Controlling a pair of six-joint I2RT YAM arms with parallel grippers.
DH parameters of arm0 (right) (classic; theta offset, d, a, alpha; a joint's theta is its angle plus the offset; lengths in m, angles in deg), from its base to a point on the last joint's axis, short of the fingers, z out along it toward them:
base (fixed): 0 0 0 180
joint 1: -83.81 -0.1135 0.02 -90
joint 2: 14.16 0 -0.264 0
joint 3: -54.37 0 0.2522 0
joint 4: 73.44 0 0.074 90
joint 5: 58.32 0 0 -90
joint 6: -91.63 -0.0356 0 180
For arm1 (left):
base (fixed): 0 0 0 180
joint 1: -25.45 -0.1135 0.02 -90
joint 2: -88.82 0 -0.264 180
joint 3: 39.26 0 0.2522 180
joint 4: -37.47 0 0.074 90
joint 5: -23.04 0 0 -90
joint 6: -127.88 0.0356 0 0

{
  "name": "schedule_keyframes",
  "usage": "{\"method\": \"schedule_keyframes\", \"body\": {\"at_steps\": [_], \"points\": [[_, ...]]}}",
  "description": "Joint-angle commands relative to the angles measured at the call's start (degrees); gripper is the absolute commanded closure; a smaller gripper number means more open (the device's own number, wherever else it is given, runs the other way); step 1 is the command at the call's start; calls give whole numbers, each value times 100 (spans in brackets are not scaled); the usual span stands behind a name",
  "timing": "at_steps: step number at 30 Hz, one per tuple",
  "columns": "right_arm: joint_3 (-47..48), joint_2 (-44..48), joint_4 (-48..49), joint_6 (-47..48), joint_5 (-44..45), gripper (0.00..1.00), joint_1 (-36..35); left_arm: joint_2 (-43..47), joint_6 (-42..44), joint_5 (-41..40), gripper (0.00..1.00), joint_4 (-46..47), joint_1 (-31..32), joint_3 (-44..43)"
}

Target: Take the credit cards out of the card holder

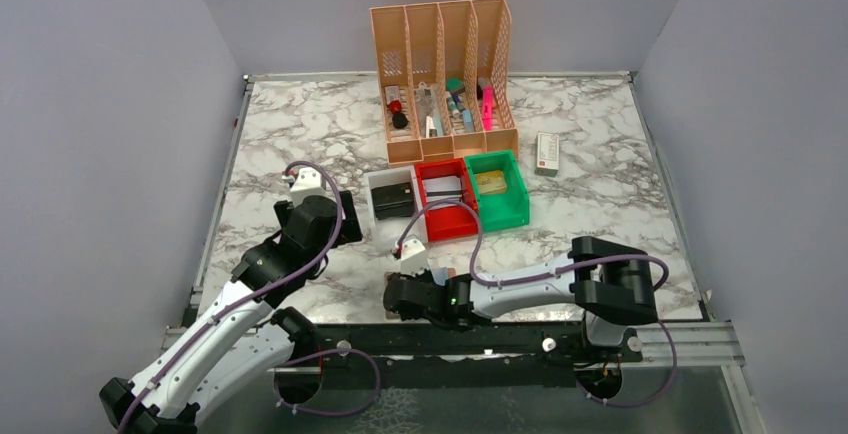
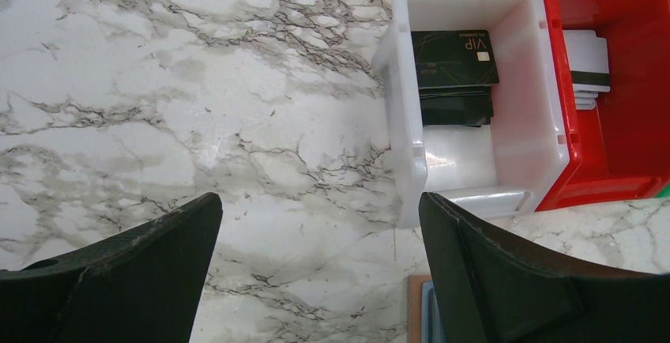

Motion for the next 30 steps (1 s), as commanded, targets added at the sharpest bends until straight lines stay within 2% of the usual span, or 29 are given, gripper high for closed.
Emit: {"method": "schedule_keyframes", "body": {"at_steps": [1, 8, 13, 18, 30], "points": [[-464, 287, 67, -199, -16, 56, -41, 12, -24, 62, 1, 50, -30, 33], [-1167, 1043, 953, -182, -332, 74, 32, -24, -6, 108, 1, 60, -29, 34], [-1647, 1512, 1281, -420, -594, 75, 239, -4, 6, 121, 1, 56, -30, 28], [-2124, 1814, 1440, -832, -633, 73, 454, 9, 13, 142, 1, 69, -26, 35], [-2094, 2254, -338, -1618, 607, 56, 481, 30, 39, 186, 1, 86, -30, 44]]}}
